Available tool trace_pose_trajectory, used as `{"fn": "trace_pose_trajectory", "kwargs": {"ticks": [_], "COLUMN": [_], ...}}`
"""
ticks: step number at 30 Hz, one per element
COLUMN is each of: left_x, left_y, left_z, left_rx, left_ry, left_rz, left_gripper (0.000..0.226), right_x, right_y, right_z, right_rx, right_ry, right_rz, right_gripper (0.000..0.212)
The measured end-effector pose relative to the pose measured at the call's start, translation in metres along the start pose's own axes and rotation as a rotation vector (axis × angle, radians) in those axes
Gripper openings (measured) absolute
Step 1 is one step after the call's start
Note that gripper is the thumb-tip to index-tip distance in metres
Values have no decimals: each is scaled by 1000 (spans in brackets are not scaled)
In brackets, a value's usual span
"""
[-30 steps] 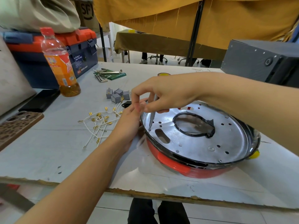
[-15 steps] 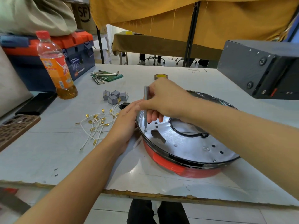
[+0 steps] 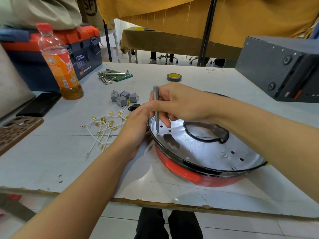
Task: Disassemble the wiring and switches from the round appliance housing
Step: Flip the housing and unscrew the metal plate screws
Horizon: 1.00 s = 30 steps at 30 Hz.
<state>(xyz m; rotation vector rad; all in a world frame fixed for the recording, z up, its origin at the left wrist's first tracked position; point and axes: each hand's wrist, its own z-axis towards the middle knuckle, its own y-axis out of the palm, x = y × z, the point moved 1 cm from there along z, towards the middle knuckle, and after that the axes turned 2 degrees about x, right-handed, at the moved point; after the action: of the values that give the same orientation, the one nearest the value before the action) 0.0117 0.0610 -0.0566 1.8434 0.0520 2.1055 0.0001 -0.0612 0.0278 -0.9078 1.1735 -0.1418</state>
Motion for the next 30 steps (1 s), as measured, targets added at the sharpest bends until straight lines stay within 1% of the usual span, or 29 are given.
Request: {"fn": "trace_pose_trajectory", "kwargs": {"ticks": [5, 9, 11, 13, 15, 17, 22, 26, 28, 30], "left_x": [3, 7, 7, 6, 6, 6, 4, 2, 2, 2], "left_y": [2, 2, 2, 2, 3, 4, -1, -4, -5, -4], "left_z": [-2, -4, -4, -5, -5, -4, -2, 1, 1, 1], "left_rx": [-3, 13, 11, 4, -4, -8, -30, -9, 14, 29], "left_ry": [9, -31, -14, 16, 35, 40, 43, -1, -1, -17], "left_rz": [19, -19, 28, 49, 64, 99, 113, 93, 112, 79], "left_gripper": [35, 26, 28, 36, 47, 50, 43, 27, 26, 26], "right_x": [4, 3, 0, -3, -4, -4, -2, -3, -2, 0], "right_y": [-6, -12, -10, -4, 6, 11, -2, -7, -9, -9], "right_z": [-4, -8, -9, -8, -7, -7, -7, -5, -4, -2], "right_rx": [-72, -120, -101, -58, 22, 109, 202, 165, 134, 140], "right_ry": [-8, 6, 20, 35, 33, 26, 48, 39, 26, 13], "right_rz": [49, 63, 73, 50, -9, -60, -163, -162, -152, -74], "right_gripper": [23, 21, 23, 27, 34, 38, 36, 28, 24, 18]}}
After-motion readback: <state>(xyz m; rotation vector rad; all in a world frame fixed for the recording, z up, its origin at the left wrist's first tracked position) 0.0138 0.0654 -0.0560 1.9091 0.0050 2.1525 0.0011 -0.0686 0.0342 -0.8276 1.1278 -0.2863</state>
